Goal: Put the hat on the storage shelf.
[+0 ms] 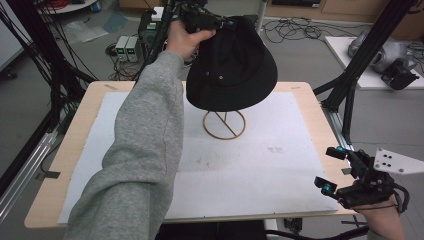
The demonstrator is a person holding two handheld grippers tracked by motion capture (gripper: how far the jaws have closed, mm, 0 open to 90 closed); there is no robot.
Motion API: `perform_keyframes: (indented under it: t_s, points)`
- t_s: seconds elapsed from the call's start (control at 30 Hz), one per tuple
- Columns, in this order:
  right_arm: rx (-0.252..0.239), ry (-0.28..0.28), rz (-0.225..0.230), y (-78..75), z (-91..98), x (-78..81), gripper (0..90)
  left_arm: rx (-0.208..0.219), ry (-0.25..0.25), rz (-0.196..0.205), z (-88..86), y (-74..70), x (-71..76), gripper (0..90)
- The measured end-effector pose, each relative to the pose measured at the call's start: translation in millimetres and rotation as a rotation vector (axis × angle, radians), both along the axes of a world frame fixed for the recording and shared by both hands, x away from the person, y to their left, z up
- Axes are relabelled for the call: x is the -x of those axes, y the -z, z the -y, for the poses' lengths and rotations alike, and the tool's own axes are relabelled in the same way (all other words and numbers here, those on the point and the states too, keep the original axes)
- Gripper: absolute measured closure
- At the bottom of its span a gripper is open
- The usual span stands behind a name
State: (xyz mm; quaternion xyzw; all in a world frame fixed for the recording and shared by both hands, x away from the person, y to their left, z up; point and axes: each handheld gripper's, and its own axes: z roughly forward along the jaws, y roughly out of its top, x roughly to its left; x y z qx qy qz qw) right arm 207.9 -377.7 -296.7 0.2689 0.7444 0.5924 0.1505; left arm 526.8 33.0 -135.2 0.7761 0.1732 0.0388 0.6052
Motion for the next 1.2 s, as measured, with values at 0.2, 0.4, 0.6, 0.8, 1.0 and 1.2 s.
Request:
perform_keyframes:
  t_s: [0.2,0.4,0.6,0.8,1.0,1.2]
  points:
    - [-0.010,-0.005,0.004,-2.1,-0.2,0.9,0.9,-0.003,0.001,-0.011,7.4,7.9,-5.3,84.8]
    - [-0.073,-0.004,0.018,-3.8,7.5,2.0,0.9,-0.044,0.005,-0.015,18.8,20.8,-10.3,84.7]
    - [-0.092,0.019,0.038,-5.3,14.1,3.7,0.9,-0.062,0.000,-0.041,23.2,33.3,-16.8,84.6]
    - [-0.099,0.030,0.030,-5.7,15.6,4.8,0.9,-0.100,0.014,-0.046,28.1,46.1,-19.7,84.4]
    - [-0.090,0.031,0.027,-5.5,14.5,4.9,0.9,-0.141,0.015,-0.059,30.9,55.4,-19.3,83.0]
    - [-0.085,0.037,0.027,-5.3,14.9,5.1,0.9,-0.153,0.018,-0.045,35.9,54.1,-16.1,76.6]
